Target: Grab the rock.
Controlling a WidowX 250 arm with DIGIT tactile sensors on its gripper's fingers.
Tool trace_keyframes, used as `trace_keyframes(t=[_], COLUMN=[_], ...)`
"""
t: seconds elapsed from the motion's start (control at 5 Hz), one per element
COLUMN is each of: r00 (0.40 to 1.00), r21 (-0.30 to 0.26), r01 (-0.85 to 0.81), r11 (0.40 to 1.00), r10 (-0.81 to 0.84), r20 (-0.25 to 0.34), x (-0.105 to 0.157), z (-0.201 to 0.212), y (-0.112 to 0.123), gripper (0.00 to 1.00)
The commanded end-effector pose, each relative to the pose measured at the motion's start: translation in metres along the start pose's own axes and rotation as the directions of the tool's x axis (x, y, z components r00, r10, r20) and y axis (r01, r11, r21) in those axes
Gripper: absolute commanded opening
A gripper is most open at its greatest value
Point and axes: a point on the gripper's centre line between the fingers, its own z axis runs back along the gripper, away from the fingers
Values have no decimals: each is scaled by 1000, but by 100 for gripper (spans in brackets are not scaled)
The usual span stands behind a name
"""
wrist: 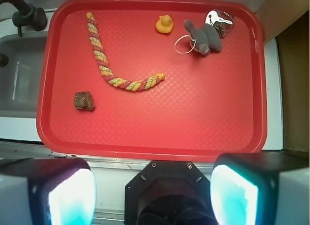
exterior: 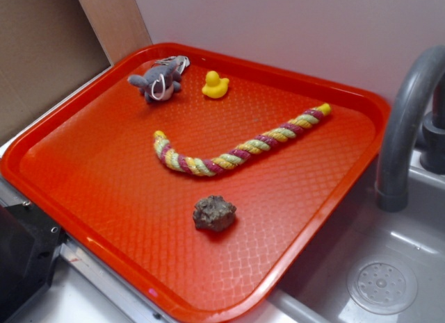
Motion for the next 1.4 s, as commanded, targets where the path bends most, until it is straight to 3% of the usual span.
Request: trace_keyframes(t=[0.0, 0.2, 0.6, 0.8, 1.2], r00=[1000, 999, 997, 999, 1000], r21=[0, -87, -175, -178, -137], r01=[0, -48, -56, -21, -24], r11=[1000, 995, 983, 984, 990], r10=[0, 50, 65, 28, 23], r20=[0, 21, 52, 36, -11], x=[0, 6, 23, 32, 49], z=[0, -13, -40, -64, -119], y=[0, -35, -88, -117, -136], gripper=[100, 100, 100, 100, 100])
